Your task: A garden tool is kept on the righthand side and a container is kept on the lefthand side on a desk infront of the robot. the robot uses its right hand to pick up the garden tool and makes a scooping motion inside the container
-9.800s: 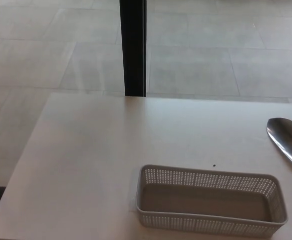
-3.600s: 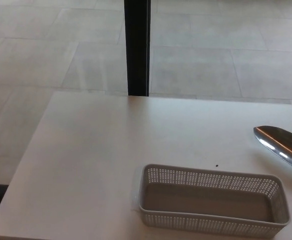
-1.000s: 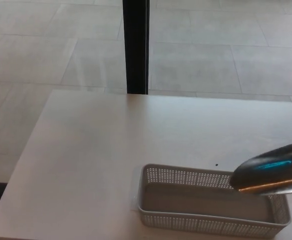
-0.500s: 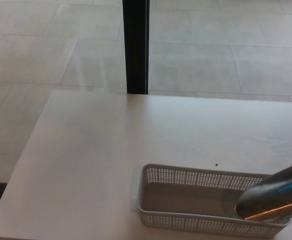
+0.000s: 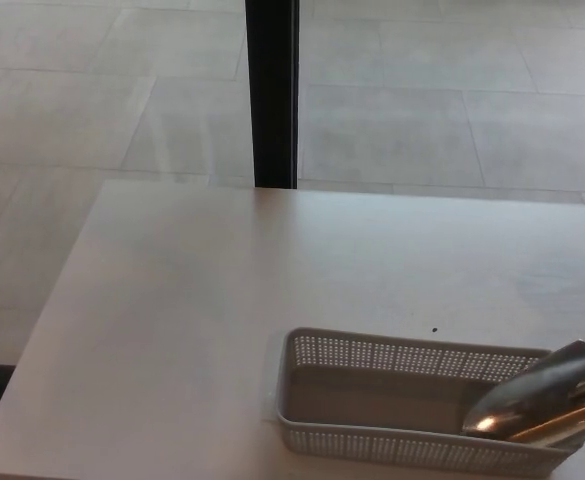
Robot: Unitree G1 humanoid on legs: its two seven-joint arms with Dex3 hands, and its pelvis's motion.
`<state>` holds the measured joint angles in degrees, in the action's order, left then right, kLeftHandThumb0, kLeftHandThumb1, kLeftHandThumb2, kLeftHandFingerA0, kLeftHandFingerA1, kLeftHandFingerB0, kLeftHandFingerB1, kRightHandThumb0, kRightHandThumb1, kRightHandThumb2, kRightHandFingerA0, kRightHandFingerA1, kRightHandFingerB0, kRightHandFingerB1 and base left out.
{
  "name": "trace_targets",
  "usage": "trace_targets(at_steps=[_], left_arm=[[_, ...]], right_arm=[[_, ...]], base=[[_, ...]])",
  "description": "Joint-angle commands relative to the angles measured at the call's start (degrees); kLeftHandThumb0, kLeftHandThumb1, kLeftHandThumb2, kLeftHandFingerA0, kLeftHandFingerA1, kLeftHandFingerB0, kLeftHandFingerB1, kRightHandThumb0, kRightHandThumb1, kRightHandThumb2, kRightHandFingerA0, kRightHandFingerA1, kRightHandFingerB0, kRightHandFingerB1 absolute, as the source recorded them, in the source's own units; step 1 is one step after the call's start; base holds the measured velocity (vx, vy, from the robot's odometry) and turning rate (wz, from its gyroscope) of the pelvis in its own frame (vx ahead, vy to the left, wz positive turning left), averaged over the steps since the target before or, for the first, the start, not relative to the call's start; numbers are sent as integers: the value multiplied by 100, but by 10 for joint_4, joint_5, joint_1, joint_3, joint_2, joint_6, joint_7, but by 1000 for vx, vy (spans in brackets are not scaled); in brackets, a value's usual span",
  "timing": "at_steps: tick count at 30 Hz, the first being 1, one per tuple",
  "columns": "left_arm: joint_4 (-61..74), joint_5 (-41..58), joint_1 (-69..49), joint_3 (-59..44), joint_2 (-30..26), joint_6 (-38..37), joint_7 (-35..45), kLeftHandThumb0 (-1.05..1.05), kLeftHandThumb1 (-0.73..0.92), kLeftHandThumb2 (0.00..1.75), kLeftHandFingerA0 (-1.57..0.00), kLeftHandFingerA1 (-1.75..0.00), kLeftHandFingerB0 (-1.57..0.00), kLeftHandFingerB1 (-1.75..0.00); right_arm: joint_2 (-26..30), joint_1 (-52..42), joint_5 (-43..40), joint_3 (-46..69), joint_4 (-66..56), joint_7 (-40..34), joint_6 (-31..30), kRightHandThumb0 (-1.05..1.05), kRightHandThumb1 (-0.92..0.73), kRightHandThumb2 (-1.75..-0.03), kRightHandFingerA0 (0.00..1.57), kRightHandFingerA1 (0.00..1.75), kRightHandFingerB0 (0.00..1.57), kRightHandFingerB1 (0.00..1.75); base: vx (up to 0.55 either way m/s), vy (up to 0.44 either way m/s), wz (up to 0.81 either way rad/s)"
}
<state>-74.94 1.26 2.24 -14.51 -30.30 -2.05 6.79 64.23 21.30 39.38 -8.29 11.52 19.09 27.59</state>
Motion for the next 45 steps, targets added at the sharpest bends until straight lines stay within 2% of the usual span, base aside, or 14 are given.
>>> trace_targets(at_steps=[1,3,4,11,16,17,18,21,22,24,26,35,38,45], left_arm=[[1,1,-4,-1,-5,7,1,-68,-3,152,-104,-123,-87,-113],[0,-2,-3,2,-6,6,-1,-70,-2,151,-105,-122,-88,-112],[-1,-2,-4,2,-6,4,1,-63,-4,148,-90,-112,-83,-108],[-2,-4,-3,5,-4,2,-1,-67,0,145,-107,-123,-88,-112],[1,2,-1,2,-4,7,4,-62,-17,155,-92,-118,-80,-112],[1,3,2,0,-3,12,-1,-59,-7,150,-93,-116,-84,-111],[1,1,3,2,-2,10,-1,-62,-3,148,-108,-124,-89,-114],[-1,2,4,1,0,9,-1,-61,-7,149,-90,-116,-80,-110],[0,0,3,2,0,6,0,-65,-5,153,-105,-126,-87,-115],[2,-4,2,7,0,7,1,-67,-4,153,-105,-125,-88,-115],[2,-7,0,11,1,2,-4,-63,-4,148,-92,-116,-84,-111],[-2,1,1,4,6,12,-7,-65,-13,157,-89,-118,-79,-112],[-5,3,1,0,8,12,-4,-67,-10,155,-86,-116,-76,-109],[-5,4,0,-2,13,14,-6,-64,-18,158,-88,-121,-79,-113]], right_arm=[[-19,22,62,-27,-30,59,-73,-35,-72,-72,84,158,78,72],[-22,23,62,-32,-39,71,-83,-35,-68,-71,86,160,80,79],[-26,25,67,-37,-47,79,-92,-35,-69,-71,84,157,80,77],[-42,1,85,-45,-99,98,-124,-34,-74,-71,86,152,74,67],[-60,-14,106,-62,-127,142,-167,-35,-75,-69,85,156,72,59],[-65,-19,109,-66,-133,147,-175,-35,-78,-69,84,152,67,55],[-72,-24,112,-68,-138,151,-184,-34,-77,-70,84,150,67,57],[-84,-36,118,-72,-150,151,-197,-36,-75,-71,84,155,65,58],[-93,-39,118,-74,-157,159,-210,-35,-74,-72,84,156,64,59],[-100,-44,120,-74,-159,151,-212,-39,-71,-74,87,155,65,60],[-114,-53,122,-78,-164,148,-223,-39,-73,-72,85,148,66,61],[-162,-52,143,-110,-158,174,-267,-36,-76,-69,83,140,66,60],[-184,-47,151,-124,-162,171,-274,-36,-74,-69,81,160,71,73],[-222,-36,151,-136,-166,166,-289,-34,-73,-74,85,156,71,71]], base=[[0,0,0],[0,0,0],[0,0,0],[0,0,0],[0,0,0],[0,0,0],[0,0,0],[0,0,0],[0,0,0],[0,0,0],[0,0,0],[0,0,0],[0,0,0],[0,0,0]])
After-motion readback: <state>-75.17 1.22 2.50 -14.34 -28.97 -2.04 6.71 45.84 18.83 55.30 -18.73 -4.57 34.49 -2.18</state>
